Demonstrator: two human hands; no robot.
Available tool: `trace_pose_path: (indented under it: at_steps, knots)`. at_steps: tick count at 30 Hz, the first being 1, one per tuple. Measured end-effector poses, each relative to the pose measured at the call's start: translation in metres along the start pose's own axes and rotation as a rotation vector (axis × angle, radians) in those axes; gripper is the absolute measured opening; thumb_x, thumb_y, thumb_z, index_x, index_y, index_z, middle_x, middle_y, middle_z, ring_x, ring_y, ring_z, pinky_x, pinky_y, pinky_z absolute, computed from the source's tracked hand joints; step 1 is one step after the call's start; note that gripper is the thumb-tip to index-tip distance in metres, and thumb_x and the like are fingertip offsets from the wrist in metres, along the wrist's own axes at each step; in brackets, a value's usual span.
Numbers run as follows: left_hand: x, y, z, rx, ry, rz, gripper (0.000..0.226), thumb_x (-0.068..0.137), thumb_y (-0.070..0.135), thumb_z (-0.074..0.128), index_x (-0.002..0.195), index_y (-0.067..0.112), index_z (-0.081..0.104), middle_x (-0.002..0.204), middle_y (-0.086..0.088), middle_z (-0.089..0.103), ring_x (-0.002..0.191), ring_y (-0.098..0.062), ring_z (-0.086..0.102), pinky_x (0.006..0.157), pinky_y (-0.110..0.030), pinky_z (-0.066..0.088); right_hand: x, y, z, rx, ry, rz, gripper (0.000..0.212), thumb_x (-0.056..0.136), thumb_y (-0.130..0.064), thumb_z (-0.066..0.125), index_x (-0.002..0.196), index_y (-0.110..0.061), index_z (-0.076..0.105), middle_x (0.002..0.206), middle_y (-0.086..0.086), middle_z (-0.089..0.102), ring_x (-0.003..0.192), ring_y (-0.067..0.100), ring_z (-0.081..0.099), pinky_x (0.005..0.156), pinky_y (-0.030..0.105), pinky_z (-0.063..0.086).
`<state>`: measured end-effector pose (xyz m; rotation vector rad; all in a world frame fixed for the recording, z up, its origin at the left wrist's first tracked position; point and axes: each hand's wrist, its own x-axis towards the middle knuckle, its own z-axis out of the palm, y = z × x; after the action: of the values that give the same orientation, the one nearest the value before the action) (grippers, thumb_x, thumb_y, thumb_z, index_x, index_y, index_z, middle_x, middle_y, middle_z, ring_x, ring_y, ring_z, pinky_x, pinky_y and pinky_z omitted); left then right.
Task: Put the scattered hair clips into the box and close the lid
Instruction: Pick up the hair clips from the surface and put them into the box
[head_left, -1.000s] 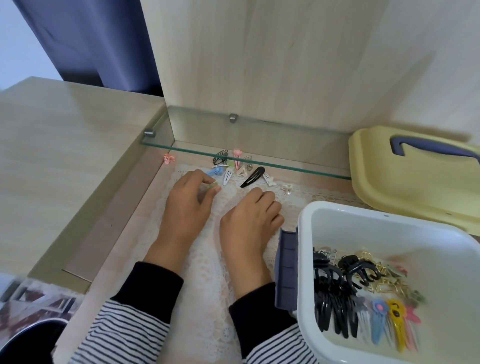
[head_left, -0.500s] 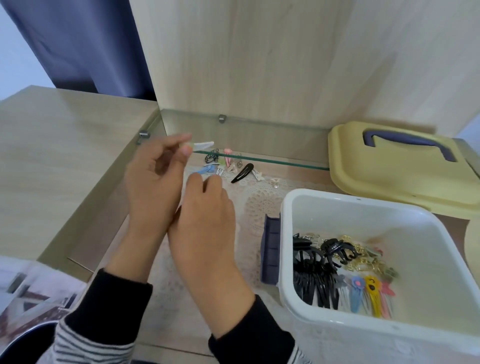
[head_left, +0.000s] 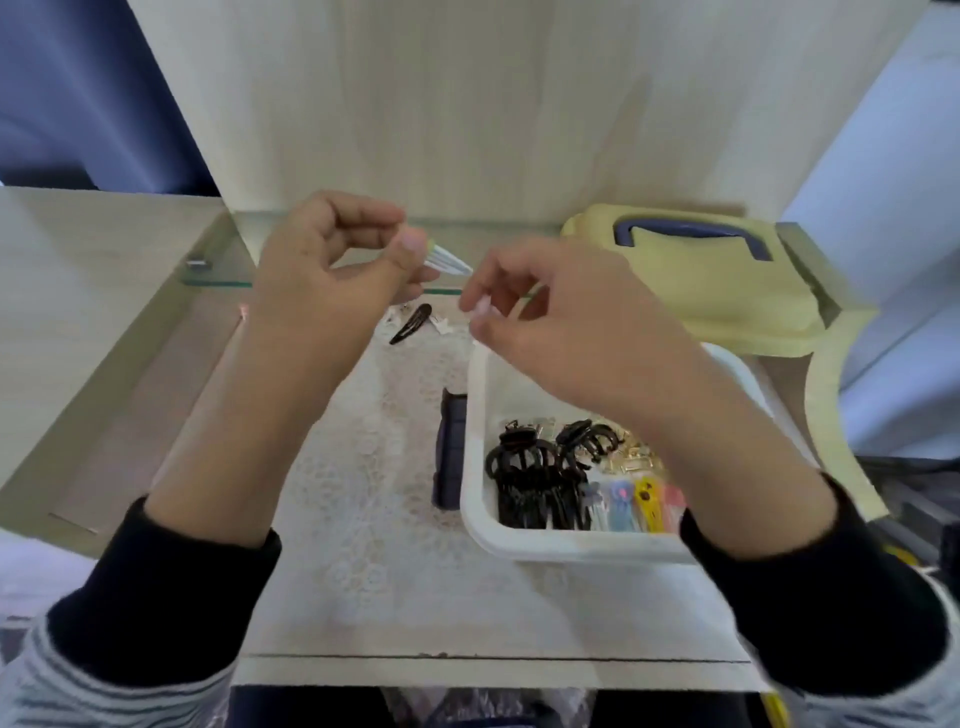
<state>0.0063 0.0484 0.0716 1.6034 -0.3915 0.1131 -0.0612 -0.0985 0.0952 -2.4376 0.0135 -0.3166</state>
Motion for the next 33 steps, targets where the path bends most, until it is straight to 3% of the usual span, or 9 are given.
trace_pose_path:
  at_steps: [3, 6, 13, 16, 18, 20, 27, 29, 33]
  knots:
    - [-0.002, 0.001, 0.025, -0.002, -0.166, -0.079, 0.008, 0.087, 0.01, 0.067, 0.09, 0.014, 0.06, 0.084, -0.003, 0.066, 0.073, -0.013, 0.072, 0.072, -0.023, 0.058, -0.002, 0.033, -0.031, 0.007, -0.122, 0.054, 0.006, 0.084, -0.022, 0.065, 0.083, -0.026, 0.069, 0.074, -0.008, 0.063, 0.06, 0.001, 0.052, 0.059, 0.014, 0.042]
    - [-0.004, -0.001, 0.044, 0.106, -0.359, -0.178, 0.007, 0.086, 0.009, 0.068, 0.088, 0.012, 0.062, 0.081, 0.0, 0.066, 0.075, -0.014, 0.071, 0.074, -0.024, 0.059, -0.005, 0.062, -0.054, -0.047, -0.288, 0.13, 0.004, 0.084, -0.023, 0.067, 0.083, -0.025, 0.07, 0.077, -0.006, 0.068, 0.066, 0.006, 0.06, 0.066, 0.025, 0.048]
    - [-0.01, -0.008, 0.087, 0.471, -0.802, -0.28, 0.007, 0.083, 0.018, 0.073, 0.084, 0.022, 0.067, 0.083, 0.006, 0.072, 0.071, -0.007, 0.071, 0.078, -0.027, 0.058, -0.014, 0.099, -0.059, -0.162, -0.644, 0.231, 0.005, 0.084, -0.02, 0.068, 0.082, -0.024, 0.067, 0.073, -0.006, 0.072, 0.065, 0.006, 0.066, 0.068, 0.023, 0.051]
    - [-0.014, -0.02, 0.106, 0.609, -0.953, -0.292, 0.01, 0.083, 0.02, 0.073, 0.079, 0.028, 0.067, 0.078, 0.01, 0.07, 0.06, 0.003, 0.062, 0.067, -0.015, 0.053, -0.017, 0.106, -0.056, -0.199, -0.744, 0.229, 0.004, 0.083, -0.022, 0.068, 0.083, -0.026, 0.067, 0.079, -0.007, 0.072, 0.067, 0.004, 0.068, 0.071, 0.023, 0.051]
    - [-0.016, -0.027, 0.114, 0.669, -1.011, -0.288, 0.01, 0.083, 0.021, 0.073, 0.079, 0.028, 0.067, 0.076, 0.013, 0.069, 0.056, 0.008, 0.056, 0.058, -0.006, 0.045, -0.019, 0.11, -0.054, -0.22, -0.78, 0.256, 0.005, 0.083, -0.021, 0.069, 0.084, -0.026, 0.066, 0.079, -0.007, 0.072, 0.066, 0.003, 0.068, 0.069, 0.021, 0.051]
    - [-0.017, -0.032, 0.119, 0.715, -1.053, -0.279, 0.011, 0.082, 0.022, 0.074, 0.077, 0.029, 0.067, 0.075, 0.014, 0.069, 0.057, 0.009, 0.056, 0.057, -0.007, 0.044, -0.021, 0.111, -0.052, -0.245, -0.831, 0.285, 0.007, 0.083, -0.017, 0.069, 0.083, -0.024, 0.066, 0.075, -0.007, 0.072, 0.064, 0.003, 0.067, 0.063, 0.018, 0.048]
    - [-0.026, -0.036, 0.133, 0.884, -1.16, -0.167, 0.008, 0.081, 0.025, 0.072, 0.081, 0.031, 0.066, 0.083, 0.014, 0.07, 0.074, 0.002, 0.061, 0.07, -0.017, 0.05, -0.023, 0.103, -0.038, -0.627, -0.917, 0.164, 0.017, 0.079, -0.002, 0.063, 0.083, -0.018, 0.064, 0.073, -0.002, 0.058, 0.068, 0.016, 0.054, 0.055, 0.023, 0.044]
    - [-0.027, -0.036, 0.136, 0.921, -1.158, -0.129, 0.007, 0.081, 0.026, 0.071, 0.084, 0.031, 0.067, 0.087, 0.013, 0.07, 0.084, -0.005, 0.064, 0.078, -0.024, 0.052, -0.022, 0.103, -0.034, -0.667, -0.938, 0.173, 0.021, 0.075, 0.002, 0.064, 0.077, -0.019, 0.06, 0.068, -0.002, 0.056, 0.069, 0.018, 0.056, 0.062, 0.027, 0.049]
    - [-0.03, -0.035, 0.136, 0.985, -1.146, -0.029, 0.006, 0.081, 0.028, 0.07, 0.086, 0.03, 0.067, 0.091, 0.01, 0.07, 0.09, -0.01, 0.064, 0.08, -0.029, 0.052, -0.02, 0.103, -0.03, -0.664, -0.973, 0.211, 0.021, 0.073, 0.004, 0.066, 0.081, -0.016, 0.066, 0.065, -0.002, 0.055, 0.065, 0.018, 0.056, 0.061, 0.027, 0.047]
